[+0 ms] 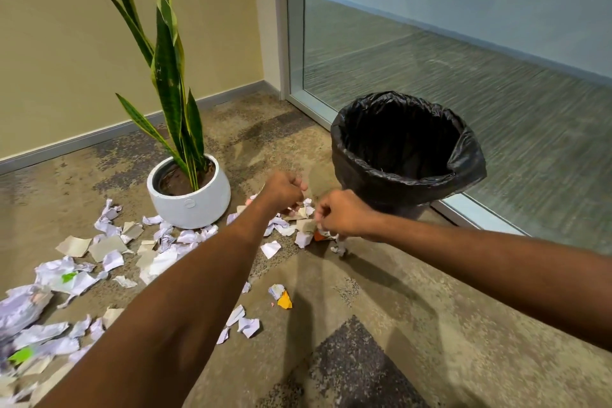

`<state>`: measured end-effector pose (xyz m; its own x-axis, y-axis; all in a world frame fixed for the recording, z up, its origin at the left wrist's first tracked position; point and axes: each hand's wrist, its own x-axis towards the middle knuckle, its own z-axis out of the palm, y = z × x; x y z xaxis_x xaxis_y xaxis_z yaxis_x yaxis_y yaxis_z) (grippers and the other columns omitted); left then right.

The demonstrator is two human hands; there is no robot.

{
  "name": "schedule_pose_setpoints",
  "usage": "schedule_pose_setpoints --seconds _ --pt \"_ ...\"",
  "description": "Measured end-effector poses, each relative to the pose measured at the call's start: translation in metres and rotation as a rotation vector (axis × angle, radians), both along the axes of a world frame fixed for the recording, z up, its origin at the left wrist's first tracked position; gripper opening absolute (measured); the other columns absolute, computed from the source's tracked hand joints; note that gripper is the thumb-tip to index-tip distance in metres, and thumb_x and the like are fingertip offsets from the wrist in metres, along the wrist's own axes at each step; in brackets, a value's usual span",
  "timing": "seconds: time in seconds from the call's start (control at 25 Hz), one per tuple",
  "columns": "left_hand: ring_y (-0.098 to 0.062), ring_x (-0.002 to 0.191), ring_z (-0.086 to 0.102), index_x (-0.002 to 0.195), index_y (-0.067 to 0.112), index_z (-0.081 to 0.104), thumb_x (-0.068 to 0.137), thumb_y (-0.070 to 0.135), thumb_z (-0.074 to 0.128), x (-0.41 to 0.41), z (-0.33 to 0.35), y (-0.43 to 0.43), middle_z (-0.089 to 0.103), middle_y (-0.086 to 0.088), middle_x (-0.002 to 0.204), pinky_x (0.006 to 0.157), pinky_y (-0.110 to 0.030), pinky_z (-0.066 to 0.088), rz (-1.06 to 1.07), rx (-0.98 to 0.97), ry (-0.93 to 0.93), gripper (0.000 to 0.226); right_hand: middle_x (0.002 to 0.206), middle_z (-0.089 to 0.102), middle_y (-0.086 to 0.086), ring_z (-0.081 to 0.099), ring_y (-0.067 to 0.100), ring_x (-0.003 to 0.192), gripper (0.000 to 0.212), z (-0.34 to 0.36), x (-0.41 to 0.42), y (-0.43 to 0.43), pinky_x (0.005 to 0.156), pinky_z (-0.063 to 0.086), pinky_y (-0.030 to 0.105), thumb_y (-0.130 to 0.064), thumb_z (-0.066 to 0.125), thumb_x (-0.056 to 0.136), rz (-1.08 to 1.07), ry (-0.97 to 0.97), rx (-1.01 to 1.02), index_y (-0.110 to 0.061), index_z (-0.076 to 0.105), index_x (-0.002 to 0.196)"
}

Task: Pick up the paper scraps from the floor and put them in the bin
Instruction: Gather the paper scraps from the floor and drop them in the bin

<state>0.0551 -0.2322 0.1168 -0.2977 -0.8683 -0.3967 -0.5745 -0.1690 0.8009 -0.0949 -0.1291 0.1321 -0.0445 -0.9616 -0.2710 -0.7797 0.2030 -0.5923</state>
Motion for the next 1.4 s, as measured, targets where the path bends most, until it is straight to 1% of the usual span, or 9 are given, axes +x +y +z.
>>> schedule_pose_setpoints --seconds 0.16,0.28,0.44,0.64,0.8,0.92,1.08,1.2,1.4 --pt "-0.031 0.081 0.068 0.12 0.008 0.07 0.091 -0.004 0.07 -0.001 -0.039 0.004 0.072 -0.021 0.104 0.069 -0.043 0.062 -0.166 -0.032 -0.193 0.032 0.104 0.077 0.012 0.074 0.025 0.085 0.037 -0.049 -0.02 -0.002 0.075 0.066 0.041 -0.004 0.082 0.079 0.09 0.241 0.16 -0.006 0.073 0.115" --pt "-0.035 0.106 0.072 0.135 0.011 0.065 0.086 -0.004 0.067 -0.008 -0.067 0.005 0.07 -0.022 0.127 0.081 -0.04 0.062 -0.362 -0.134 -0.358 0.051 0.122 0.073 0.012 0.072 0.026 0.105 0.05 -0.076 -0.03 -0.003 0.088 0.062 0.037 -0.01 0.085 0.077 0.099 0.294 0.185 -0.008 0.067 0.123" --pt "-0.036 0.132 0.058 0.149 0.007 0.05 0.088 0.008 0.068 -0.021 -0.102 0.003 0.058 -0.021 0.145 0.103 -0.038 0.053 -0.531 -0.217 -0.498 0.063 0.14 0.062 0.012 0.064 0.031 0.125 0.075 -0.1 -0.029 -0.012 0.102 0.056 0.039 -0.018 0.086 0.077 0.054 0.278 0.222 -0.008 0.05 0.142" --pt "-0.039 0.128 0.058 0.142 0.006 0.053 0.09 0.018 0.066 -0.032 -0.123 -0.005 0.06 -0.023 0.136 0.105 -0.044 0.052 -0.566 -0.351 -0.499 0.055 0.144 0.051 0.016 0.065 0.04 0.125 0.075 -0.113 -0.017 -0.028 0.099 0.059 0.046 -0.026 0.084 0.078 0.007 0.325 0.171 -0.01 0.048 0.143" --pt "-0.042 0.127 0.056 0.136 0.006 0.055 0.091 0.017 0.063 -0.031 -0.131 -0.009 0.056 -0.024 0.134 0.106 -0.048 0.049 -0.562 -0.405 -0.459 0.048 0.141 0.049 0.014 0.068 0.039 0.122 0.062 -0.116 -0.012 -0.033 0.09 0.059 0.047 -0.027 0.082 0.084 -0.006 0.432 0.108 -0.015 0.055 0.138" --pt "-0.04 0.124 0.057 0.139 0.006 0.056 0.09 0.012 0.066 -0.029 -0.135 -0.01 0.055 -0.022 0.132 0.106 -0.047 0.049 -0.553 -0.431 -0.44 0.05 0.145 0.043 0.015 0.069 0.04 0.118 0.068 -0.123 -0.012 -0.035 0.083 0.059 0.048 -0.022 0.082 0.084 0.006 0.521 0.067 -0.015 0.046 0.142" --pt "-0.036 0.118 0.06 0.14 0.008 0.057 0.088 0.008 0.07 -0.029 -0.135 -0.013 0.051 -0.019 0.131 0.105 -0.042 0.051 -0.551 -0.423 -0.433 0.054 0.152 0.039 0.024 0.063 0.046 0.124 0.08 -0.126 -0.012 -0.048 0.091 0.058 0.05 -0.02 0.079 0.084 0.056 0.489 0.14 -0.015 0.037 0.151" --pt "-0.034 0.115 0.06 0.135 0.009 0.063 0.086 0.007 0.071 -0.027 -0.134 -0.012 0.054 -0.019 0.126 0.102 -0.038 0.049 -0.537 -0.443 -0.375 0.05 0.146 0.046 0.021 0.062 0.045 0.126 0.07 -0.125 -0.015 -0.058 0.099 0.057 0.048 -0.02 0.081 0.083 0.074 0.43 0.189 -0.013 0.046 0.143" --pt "-0.037 0.107 0.063 0.12 0.005 0.073 0.08 0.002 0.072 -0.025 -0.139 0.004 0.065 -0.022 0.111 0.093 -0.039 0.049 -0.426 -0.484 -0.224 0.04 0.14 0.05 0.019 0.063 0.041 0.125 0.05 -0.129 -0.019 -0.052 0.103 0.054 0.045 -0.02 0.077 0.089 0.051 0.353 0.101 -0.01 0.059 0.134"
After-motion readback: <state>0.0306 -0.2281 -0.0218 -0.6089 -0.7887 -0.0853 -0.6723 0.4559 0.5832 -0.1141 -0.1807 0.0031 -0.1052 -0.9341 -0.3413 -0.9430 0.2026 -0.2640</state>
